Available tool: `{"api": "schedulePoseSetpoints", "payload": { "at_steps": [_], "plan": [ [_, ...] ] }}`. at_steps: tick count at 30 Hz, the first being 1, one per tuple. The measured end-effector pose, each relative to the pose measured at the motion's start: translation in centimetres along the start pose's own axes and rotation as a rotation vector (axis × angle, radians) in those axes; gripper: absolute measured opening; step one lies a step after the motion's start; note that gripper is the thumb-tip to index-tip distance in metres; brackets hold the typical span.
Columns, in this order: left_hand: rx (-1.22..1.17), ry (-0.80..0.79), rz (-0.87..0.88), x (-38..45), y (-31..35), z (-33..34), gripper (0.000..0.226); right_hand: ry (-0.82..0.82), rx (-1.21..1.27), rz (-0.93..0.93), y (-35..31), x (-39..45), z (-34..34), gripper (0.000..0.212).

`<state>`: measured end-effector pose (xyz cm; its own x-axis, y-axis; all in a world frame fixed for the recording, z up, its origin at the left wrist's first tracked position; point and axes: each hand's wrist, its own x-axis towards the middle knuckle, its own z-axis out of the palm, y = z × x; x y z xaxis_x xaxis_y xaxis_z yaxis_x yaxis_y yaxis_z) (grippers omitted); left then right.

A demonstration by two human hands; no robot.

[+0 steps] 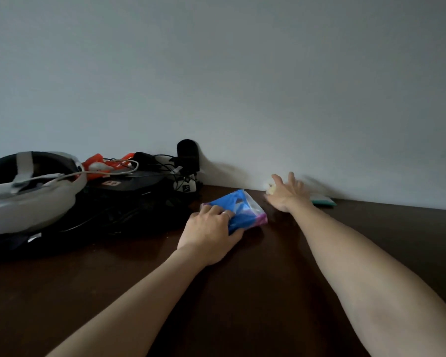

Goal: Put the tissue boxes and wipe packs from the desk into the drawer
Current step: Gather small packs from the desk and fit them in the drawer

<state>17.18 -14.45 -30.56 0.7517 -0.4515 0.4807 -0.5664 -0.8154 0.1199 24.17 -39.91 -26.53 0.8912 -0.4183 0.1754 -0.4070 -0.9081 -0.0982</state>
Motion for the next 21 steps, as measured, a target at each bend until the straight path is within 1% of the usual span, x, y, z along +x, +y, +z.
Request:
{"api": "schedulePoseSetpoints", "payload": {
  "at_steps": [1, 2, 4, 6, 9, 15, 21],
  "plan": [
    [0.004, -0.007, -0.008, 0.2, 0.0, 0.0, 0.061, -0.029, 0.026, 0.005, -0.3, 0.4, 0.7, 0.075],
    [0.007, -0.02, -0.017, 0.3, 0.0, 0.1, 0.061, -0.018, 0.029, 0.008, -0.5, 0.7, 1.4, 0.071],
    [0.006, -0.047, -0.025, 0.4, 0.1, 0.2, 0.06, 0.067, 0.019, 0.022, -0.5, 0.6, 2.4, 0.059],
    [-0.013, -0.068, -0.024, 0.3, 0.2, 0.1, 0.057, 0.11, 0.053, 0.025, -0.1, 0.0, 2.3, 0.053],
    [-0.059, -0.105, -0.03, 0.3, 0.4, -0.5, 0.052, 0.094, 0.058, -0.047, 1.2, -1.8, 1.6, 0.05],
    [-0.09, -0.217, -0.025, -1.4, 1.5, -2.3, 0.05, 0.013, 0.055, -0.141, 2.9, -10.3, -0.4, 0.04],
    [-0.115, -0.208, -0.048, -6.0, 1.9, -4.3, 0.052, 0.048, 0.111, -0.185, 3.9, -20.3, -2.1, 0.041]
  ]
}}
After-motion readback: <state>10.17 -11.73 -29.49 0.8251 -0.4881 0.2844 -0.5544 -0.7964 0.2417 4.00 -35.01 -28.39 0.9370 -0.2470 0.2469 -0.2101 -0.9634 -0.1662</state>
